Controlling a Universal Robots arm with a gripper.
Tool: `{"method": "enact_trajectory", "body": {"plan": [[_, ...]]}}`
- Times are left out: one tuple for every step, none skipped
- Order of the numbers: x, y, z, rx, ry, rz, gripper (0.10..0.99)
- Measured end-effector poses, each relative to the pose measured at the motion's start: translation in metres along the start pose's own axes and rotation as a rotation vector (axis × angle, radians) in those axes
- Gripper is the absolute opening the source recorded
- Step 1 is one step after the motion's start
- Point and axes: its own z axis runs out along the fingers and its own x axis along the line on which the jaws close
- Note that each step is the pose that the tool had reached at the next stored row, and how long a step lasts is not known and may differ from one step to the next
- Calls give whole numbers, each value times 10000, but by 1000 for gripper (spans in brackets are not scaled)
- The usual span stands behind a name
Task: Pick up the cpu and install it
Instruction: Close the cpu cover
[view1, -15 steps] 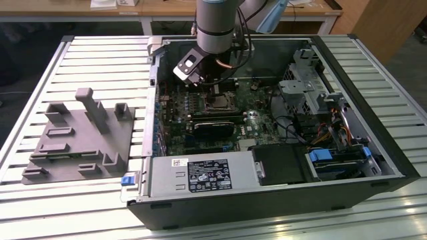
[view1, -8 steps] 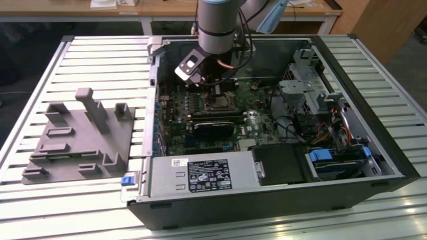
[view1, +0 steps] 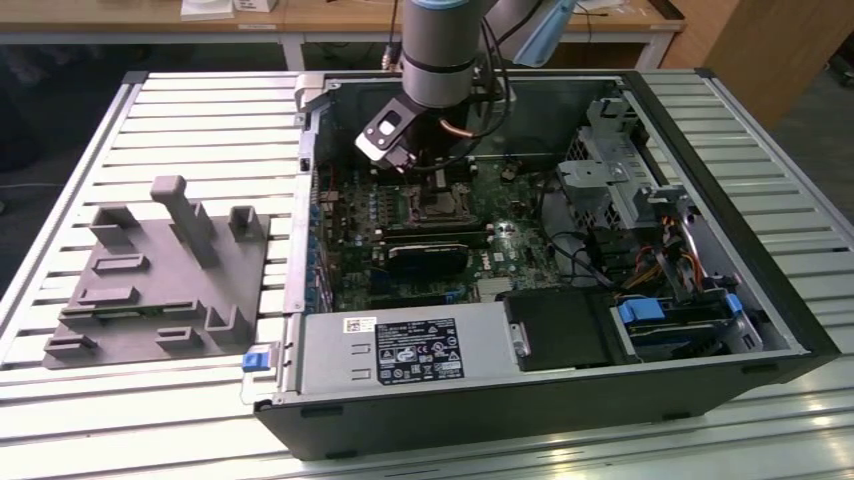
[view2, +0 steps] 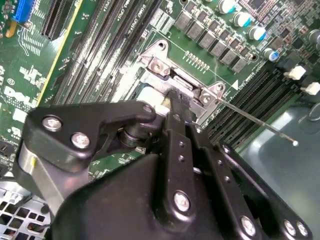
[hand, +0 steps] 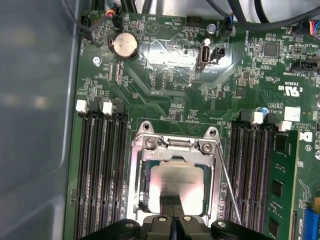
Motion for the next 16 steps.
{"method": "enact_trajectory", "body": {"plan": [[0, 7, -1, 1, 9, 0, 106], [-1, 12, -6, 5, 16, 0, 106], [-1, 14, -14, 3, 25, 0, 106], [-1, 15, -28, 2, 31, 0, 106], [0, 15, -49, 2, 35, 2, 106], [0, 15, -72, 4, 33, 2, 106], [1, 16, -95, 4, 33, 1, 106], [1, 16, -117, 3, 34, 0, 106], [1, 20, -133, 3, 36, -1, 106], [1, 24, -133, 3, 36, -1, 106], [1, 33, -133, 3, 35, 1, 106], [0, 46, -134, 5, 34, 1, 106], [-1, 55, -134, 4, 34, 0, 106], [-2, 61, -133, 3, 35, 0, 106], [-2, 69, -133, 4, 34, 0, 106], [-2, 77, -133, 3, 34, 0, 106]]}}
